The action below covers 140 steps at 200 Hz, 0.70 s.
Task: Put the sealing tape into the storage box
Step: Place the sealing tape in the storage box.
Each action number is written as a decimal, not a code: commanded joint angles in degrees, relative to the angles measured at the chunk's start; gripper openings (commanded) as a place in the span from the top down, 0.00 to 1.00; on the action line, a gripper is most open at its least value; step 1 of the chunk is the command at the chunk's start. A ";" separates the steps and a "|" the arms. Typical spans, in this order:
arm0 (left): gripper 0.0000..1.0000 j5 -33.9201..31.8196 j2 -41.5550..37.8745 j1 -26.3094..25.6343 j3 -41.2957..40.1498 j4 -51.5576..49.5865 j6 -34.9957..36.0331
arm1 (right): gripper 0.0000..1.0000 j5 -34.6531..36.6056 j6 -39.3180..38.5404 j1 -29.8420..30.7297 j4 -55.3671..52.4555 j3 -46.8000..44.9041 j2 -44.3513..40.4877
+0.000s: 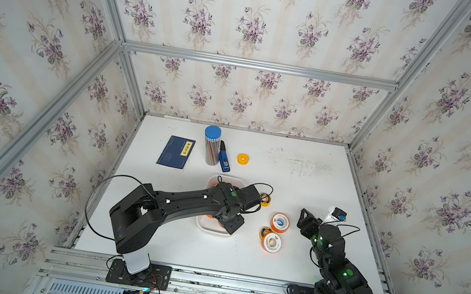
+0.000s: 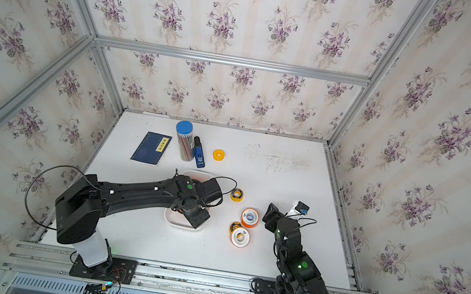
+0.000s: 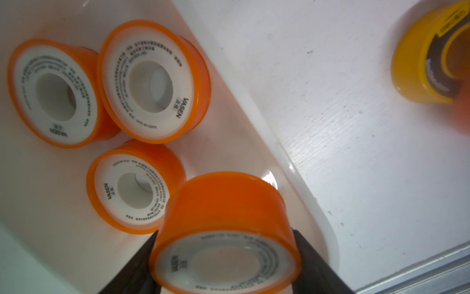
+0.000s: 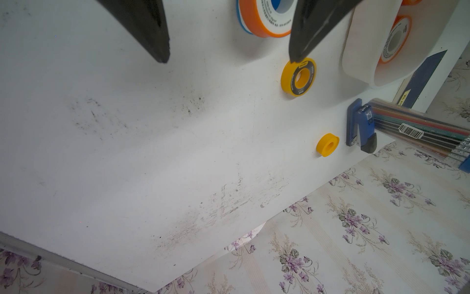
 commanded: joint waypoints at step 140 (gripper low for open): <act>0.19 0.51 4.56 1.59 2.44 2.21 0.40 | 0.22 0.19 -0.33 -0.01 1.12 0.29 -0.14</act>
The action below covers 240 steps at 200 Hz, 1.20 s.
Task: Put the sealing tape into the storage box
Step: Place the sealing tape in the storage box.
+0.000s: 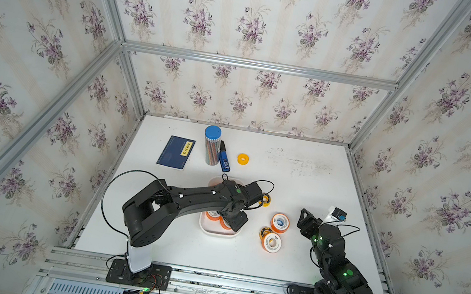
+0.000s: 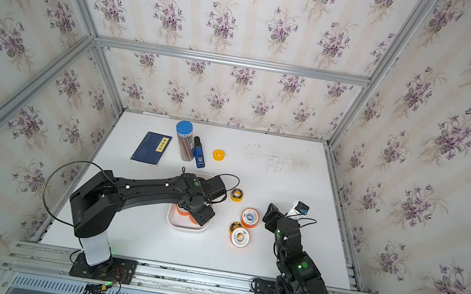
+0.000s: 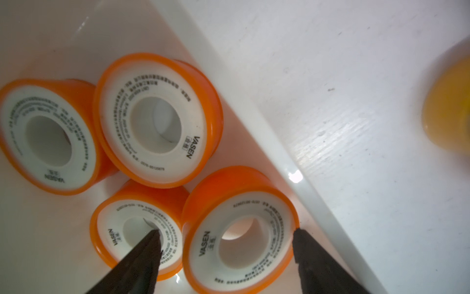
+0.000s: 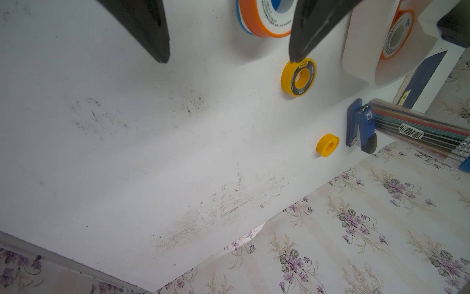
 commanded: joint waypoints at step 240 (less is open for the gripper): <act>0.17 0.85 -26.38 0.76 -1.84 -9.07 -1.27 | 0.22 -3.03 -2.12 -0.04 0.82 3.05 2.46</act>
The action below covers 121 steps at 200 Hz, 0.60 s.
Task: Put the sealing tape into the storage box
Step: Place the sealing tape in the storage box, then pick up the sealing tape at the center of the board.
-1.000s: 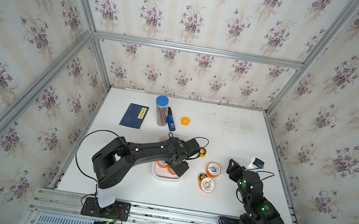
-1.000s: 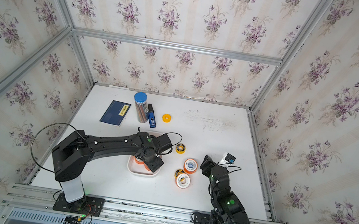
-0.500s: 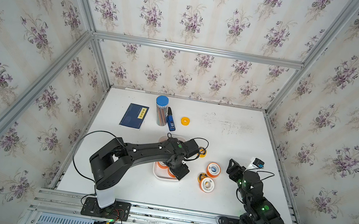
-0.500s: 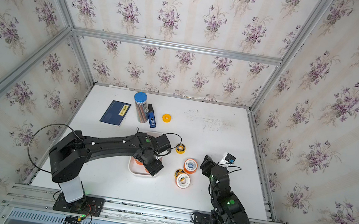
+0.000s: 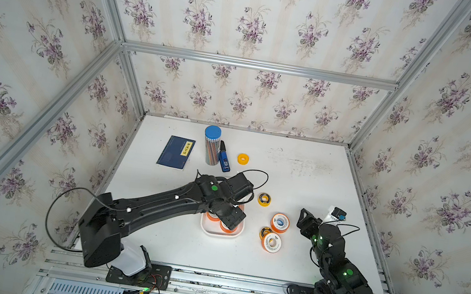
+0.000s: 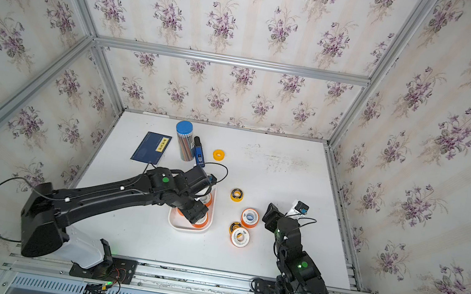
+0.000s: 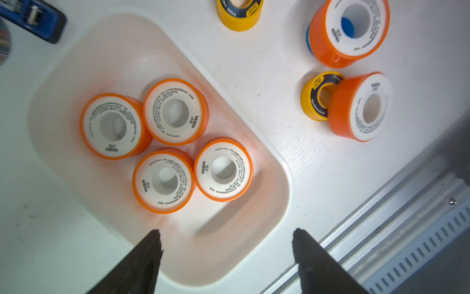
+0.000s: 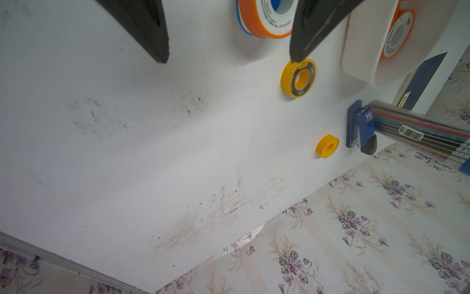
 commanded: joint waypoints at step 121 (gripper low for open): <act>0.03 -11.33 -27.57 12.45 -11.20 -8.54 -2.39 | 0.07 -13.57 -1.37 8.10 -14.43 19.45 31.47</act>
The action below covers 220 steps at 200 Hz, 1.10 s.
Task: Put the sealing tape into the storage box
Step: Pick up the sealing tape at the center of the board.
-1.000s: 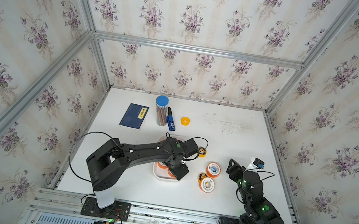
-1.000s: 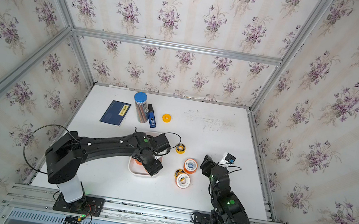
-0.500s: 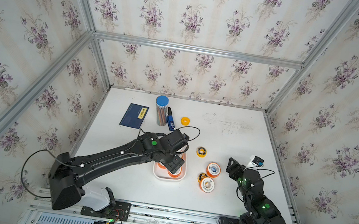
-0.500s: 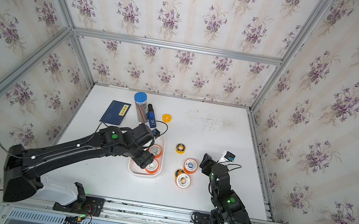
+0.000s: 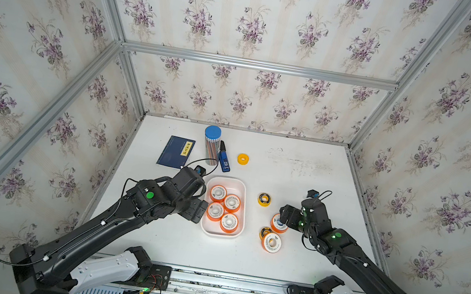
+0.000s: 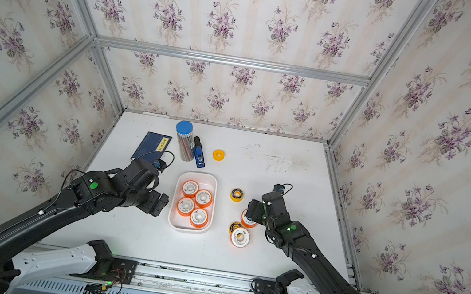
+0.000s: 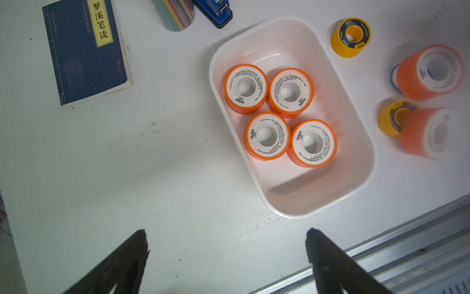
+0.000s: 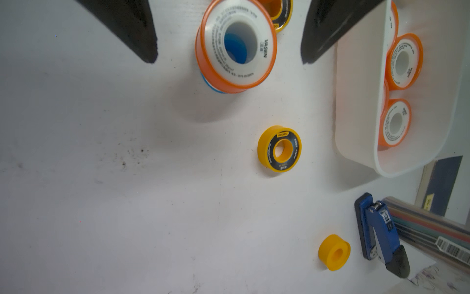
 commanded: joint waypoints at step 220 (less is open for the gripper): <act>0.01 -4.30 -3.59 0.26 -1.44 -0.65 -0.17 | 0.32 8.40 1.42 9.66 -0.10 4.21 18.41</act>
